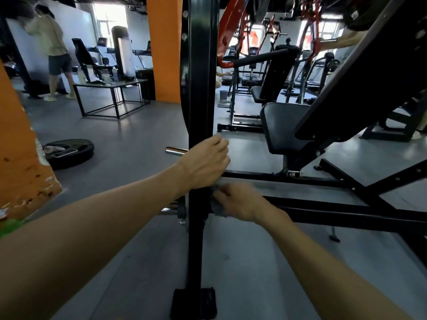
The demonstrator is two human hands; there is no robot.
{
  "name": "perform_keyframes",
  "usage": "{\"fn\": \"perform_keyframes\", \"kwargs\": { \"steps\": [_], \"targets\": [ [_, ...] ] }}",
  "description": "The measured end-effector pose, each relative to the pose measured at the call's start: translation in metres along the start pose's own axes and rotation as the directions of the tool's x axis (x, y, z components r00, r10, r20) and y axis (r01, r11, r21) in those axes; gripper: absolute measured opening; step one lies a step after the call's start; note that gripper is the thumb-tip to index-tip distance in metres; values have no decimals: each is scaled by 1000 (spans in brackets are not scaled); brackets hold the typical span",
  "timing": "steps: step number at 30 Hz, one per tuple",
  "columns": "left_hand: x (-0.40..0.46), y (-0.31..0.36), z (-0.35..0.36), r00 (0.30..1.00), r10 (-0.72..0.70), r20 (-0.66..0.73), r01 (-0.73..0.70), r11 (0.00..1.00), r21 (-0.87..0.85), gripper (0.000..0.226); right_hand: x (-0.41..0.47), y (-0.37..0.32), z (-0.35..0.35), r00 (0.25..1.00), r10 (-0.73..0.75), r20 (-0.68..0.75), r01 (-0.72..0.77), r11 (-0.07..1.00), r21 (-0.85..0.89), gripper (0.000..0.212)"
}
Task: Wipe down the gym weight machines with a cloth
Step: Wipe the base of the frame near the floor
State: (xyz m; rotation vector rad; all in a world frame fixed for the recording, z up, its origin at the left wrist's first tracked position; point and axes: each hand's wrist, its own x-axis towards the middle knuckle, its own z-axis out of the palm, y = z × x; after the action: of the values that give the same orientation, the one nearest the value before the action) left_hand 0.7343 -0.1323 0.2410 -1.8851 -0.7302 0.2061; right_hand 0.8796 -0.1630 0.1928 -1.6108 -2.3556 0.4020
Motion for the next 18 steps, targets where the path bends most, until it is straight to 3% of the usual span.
{"fn": "perform_keyframes", "kwargs": {
  "steps": [2, 4, 6, 7, 9, 14, 16, 18],
  "targets": [
    [0, -1, 0, 1000, -11, -11, 11, 1000, -9, 31, 2, 8, -4, 990, 52, -130, -51, 999, 13, 21],
    [-1, -1, 3, 1000, -16, -19, 16, 1000, -11, 32, 6, 23, -10, 980, -11, -198, -13, 993, -118, 49],
    [-1, 1, 5, 1000, -14, -21, 14, 1000, -1, 33, 8, 23, -6, 993, -111, -42, 93, 947, -307, 91],
    [0, 1, 7, 1000, -17, -22, 17, 1000, 7, 34, 11, 20, 2, 991, -132, 33, 135, 927, -349, 102],
    [1, 1, 8, 999, -26, -24, 26, 1000, 10, 36, 26, 17, 30, 989, -133, 65, 148, 890, -432, 94],
    [5, 17, 4, 995, -32, 97, 24, 996, 85, 31, 44, 22, 76, 935, -185, -303, -28, 812, -583, 61],
    [9, 35, 0, 976, -86, 200, 82, 996, 32, 31, 37, 25, 90, 892, -212, -398, -57, 823, -566, 49],
    [15, 51, -1, 954, -167, 249, 190, 979, -71, 30, 25, 39, 103, 860, -274, -431, -12, 833, -553, 53]
  ]
}}
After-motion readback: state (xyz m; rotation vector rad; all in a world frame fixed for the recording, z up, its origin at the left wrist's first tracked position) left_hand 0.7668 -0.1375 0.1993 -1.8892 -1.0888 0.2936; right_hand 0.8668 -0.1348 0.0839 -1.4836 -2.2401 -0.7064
